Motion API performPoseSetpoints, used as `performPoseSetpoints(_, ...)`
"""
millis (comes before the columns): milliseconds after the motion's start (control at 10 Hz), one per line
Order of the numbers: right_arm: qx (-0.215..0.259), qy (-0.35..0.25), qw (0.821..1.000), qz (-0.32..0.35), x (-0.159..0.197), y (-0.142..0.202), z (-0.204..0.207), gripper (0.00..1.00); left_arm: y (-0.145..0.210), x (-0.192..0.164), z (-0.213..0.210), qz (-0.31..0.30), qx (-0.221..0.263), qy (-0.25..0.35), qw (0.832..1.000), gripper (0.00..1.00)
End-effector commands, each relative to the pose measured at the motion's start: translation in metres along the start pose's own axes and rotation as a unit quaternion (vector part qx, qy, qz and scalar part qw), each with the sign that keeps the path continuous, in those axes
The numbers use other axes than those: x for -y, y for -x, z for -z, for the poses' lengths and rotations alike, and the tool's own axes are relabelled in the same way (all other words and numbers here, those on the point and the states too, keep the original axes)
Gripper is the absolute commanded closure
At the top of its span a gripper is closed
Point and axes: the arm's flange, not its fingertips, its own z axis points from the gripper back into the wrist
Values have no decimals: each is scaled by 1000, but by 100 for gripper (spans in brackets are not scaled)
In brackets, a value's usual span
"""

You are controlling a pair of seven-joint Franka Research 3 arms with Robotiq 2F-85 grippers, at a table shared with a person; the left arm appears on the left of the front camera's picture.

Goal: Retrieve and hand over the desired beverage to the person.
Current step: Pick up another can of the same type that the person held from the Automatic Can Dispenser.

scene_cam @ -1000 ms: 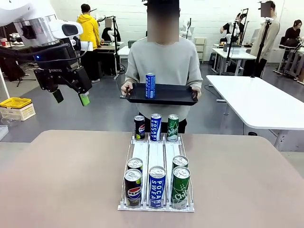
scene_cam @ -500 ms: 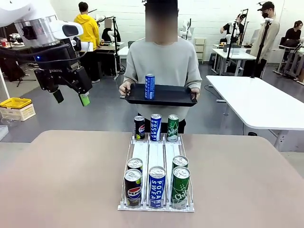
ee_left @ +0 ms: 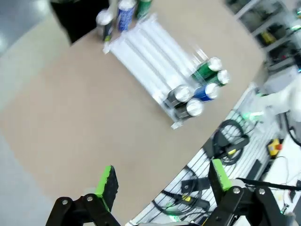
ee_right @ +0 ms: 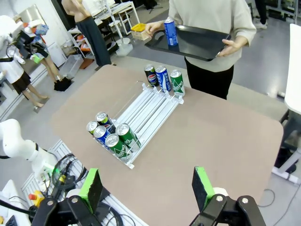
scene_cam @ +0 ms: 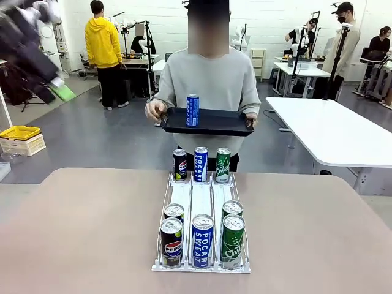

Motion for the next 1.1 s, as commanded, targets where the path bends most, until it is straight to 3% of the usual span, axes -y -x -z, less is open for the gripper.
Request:
performPoseSetpoints(0,5,-18,1000,-7,-1,-1,2,0,22,-15,-26,19,23,72,997,0)
performPoseSetpoints(300,5,-18,1000,-7,-1,-1,2,0,52,-29,-30,19,96,46,994,0)
performPoseSetpoints(500,5,-18,1000,-7,-1,-1,2,0,73,-17,-30,21,133,32,990,0)
performPoseSetpoints(600,5,-18,1000,-7,-1,-1,2,0,75,-11,-31,25,138,6,990,0)
performPoseSetpoints(1000,5,-18,1000,-7,-1,-1,2,0,69,-15,-39,13,123,19,992,0)
